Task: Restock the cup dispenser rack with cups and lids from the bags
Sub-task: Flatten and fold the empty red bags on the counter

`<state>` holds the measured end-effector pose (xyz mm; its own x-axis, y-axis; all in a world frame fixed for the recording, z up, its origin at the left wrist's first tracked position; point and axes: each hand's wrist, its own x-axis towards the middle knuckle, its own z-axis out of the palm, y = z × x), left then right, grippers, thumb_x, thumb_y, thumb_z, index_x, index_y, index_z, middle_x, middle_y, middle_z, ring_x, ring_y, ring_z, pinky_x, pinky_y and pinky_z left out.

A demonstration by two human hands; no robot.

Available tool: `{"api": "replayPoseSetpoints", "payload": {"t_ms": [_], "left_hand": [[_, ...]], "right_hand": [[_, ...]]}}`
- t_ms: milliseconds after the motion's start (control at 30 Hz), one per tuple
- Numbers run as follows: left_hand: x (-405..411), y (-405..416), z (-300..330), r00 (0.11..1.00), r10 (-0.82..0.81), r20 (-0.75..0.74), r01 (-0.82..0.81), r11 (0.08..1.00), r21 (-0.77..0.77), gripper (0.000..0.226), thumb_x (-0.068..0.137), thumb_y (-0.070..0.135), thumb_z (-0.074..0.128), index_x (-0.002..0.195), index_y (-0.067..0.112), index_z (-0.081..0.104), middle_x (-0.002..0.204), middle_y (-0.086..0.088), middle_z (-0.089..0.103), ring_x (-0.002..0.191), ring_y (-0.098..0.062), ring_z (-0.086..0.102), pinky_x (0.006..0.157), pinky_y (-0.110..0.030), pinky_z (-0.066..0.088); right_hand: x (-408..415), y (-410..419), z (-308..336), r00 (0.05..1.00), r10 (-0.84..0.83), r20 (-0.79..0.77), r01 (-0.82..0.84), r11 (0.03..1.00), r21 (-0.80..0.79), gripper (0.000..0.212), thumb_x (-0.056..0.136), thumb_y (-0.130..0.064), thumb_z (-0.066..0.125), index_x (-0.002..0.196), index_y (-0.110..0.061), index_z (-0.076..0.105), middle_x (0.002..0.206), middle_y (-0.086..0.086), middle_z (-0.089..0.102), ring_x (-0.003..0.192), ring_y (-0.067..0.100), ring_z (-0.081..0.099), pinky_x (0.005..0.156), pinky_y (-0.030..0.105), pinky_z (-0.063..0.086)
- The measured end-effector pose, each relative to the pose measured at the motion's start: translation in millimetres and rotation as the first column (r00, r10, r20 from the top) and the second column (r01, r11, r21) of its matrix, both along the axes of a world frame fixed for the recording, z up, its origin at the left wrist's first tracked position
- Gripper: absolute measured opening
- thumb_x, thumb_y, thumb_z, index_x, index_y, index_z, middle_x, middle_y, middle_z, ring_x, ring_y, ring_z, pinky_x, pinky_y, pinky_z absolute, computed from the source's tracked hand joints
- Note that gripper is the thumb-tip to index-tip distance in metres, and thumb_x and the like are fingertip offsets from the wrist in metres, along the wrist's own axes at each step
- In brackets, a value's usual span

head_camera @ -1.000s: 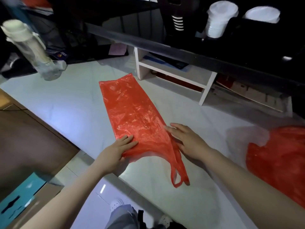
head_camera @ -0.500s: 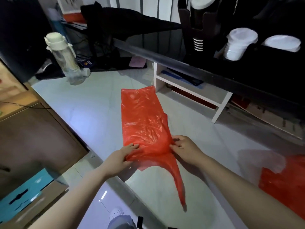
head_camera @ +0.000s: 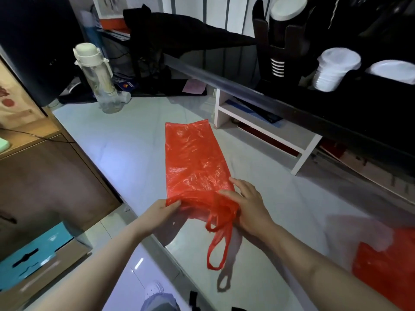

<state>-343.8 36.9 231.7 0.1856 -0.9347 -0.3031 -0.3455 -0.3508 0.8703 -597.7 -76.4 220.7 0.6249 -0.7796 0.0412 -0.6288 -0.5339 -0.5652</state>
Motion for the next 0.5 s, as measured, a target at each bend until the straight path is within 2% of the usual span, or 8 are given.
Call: {"api": "replayPoseSetpoints", "payload": {"t_ms": [67,133,200,267,333,367,433,500], "left_hand": [[1,-1,0,1.0,0.005,-0.002,-0.005,1.0,0.007,0.029,0.099,0.034,0.046,0.096,0.023,0.074,0.097,0.004,0.074,0.089,-0.009,0.067,0.083,-0.023,0.051],[1,0,1,0.998,0.042,-0.041,-0.042,0.999,0.008,0.03,0.098,0.033,0.048,0.089,0.025,0.075,0.092,0.002,0.075,0.085,-0.009,0.067,0.08,-0.022,0.052],[-2,2,2,0.997,0.056,-0.057,-0.055,0.998,0.016,0.031,0.098,0.035,0.049,0.084,0.03,0.075,0.087,0.007,0.075,0.08,-0.005,0.067,0.073,-0.016,0.05],[-6,3,1,1.0,0.019,0.01,-0.019,1.0,0.019,0.028,0.098,0.039,0.046,0.094,0.03,0.072,0.091,0.01,0.073,0.084,-0.004,0.066,0.075,-0.014,0.047],[-8,4,0,0.997,-0.005,0.078,0.004,1.0,0.009,0.027,0.099,0.041,0.043,0.11,0.03,0.065,0.103,0.015,0.067,0.094,-0.003,0.062,0.085,-0.018,0.043],[-9,4,-2,0.995,0.004,0.097,-0.004,1.0,-0.001,0.028,0.1,0.04,0.041,0.115,0.031,0.062,0.108,0.017,0.064,0.098,-0.003,0.059,0.088,-0.019,0.041],[-12,4,-6,0.987,0.056,0.149,-0.05,0.998,-0.041,0.023,0.099,0.036,0.043,0.108,0.028,0.063,0.101,0.014,0.065,0.093,-0.007,0.06,0.082,-0.02,0.042],[-14,6,-13,0.952,0.134,0.274,-0.102,0.987,-0.125,0.021,0.097,0.031,0.05,0.094,0.018,0.065,0.089,0.006,0.064,0.085,-0.014,0.059,0.074,-0.024,0.043]], "right_hand": [[5,-3,-1,0.995,-0.018,0.099,0.011,0.997,0.075,0.057,0.087,-0.05,0.059,0.14,-0.043,0.037,0.147,-0.008,0.028,0.136,0.018,0.027,0.111,0.04,0.03],[8,-7,-4,0.994,-0.005,0.11,-0.004,0.997,0.079,0.046,0.089,-0.037,0.064,0.133,-0.029,0.054,0.142,-0.001,0.042,0.133,0.018,0.034,0.113,0.039,0.032],[12,-9,-2,0.974,-0.117,0.193,0.066,0.966,0.251,0.033,0.093,-0.037,0.057,0.119,-0.018,0.064,0.124,0.003,0.059,0.119,0.02,0.052,0.103,0.038,0.044],[16,-10,1,0.936,-0.258,0.239,0.139,0.896,0.422,0.038,0.096,-0.043,0.05,0.111,-0.013,0.066,0.107,0.003,0.067,0.101,0.021,0.063,0.088,0.034,0.052],[17,-12,1,0.937,-0.295,0.187,0.198,0.89,0.41,0.034,0.095,-0.044,0.051,0.1,-0.015,0.067,0.093,-0.002,0.068,0.089,0.016,0.065,0.072,0.02,0.05],[17,-13,1,0.942,-0.303,0.145,0.238,0.907,0.347,0.03,0.093,-0.045,0.053,0.091,-0.018,0.066,0.086,-0.005,0.066,0.081,0.013,0.064,0.063,0.014,0.044],[18,-14,0,0.937,-0.335,0.097,0.301,0.918,0.258,0.036,0.089,-0.051,0.056,0.077,-0.017,0.063,0.077,-0.006,0.063,0.069,0.008,0.059,0.057,0.016,0.041],[20,-16,-5,0.933,-0.351,0.08,0.328,0.92,0.213,0.049,0.089,-0.057,0.05,0.067,-0.014,0.06,0.072,-0.003,0.061,0.069,0.014,0.058,0.057,0.027,0.043]]}}
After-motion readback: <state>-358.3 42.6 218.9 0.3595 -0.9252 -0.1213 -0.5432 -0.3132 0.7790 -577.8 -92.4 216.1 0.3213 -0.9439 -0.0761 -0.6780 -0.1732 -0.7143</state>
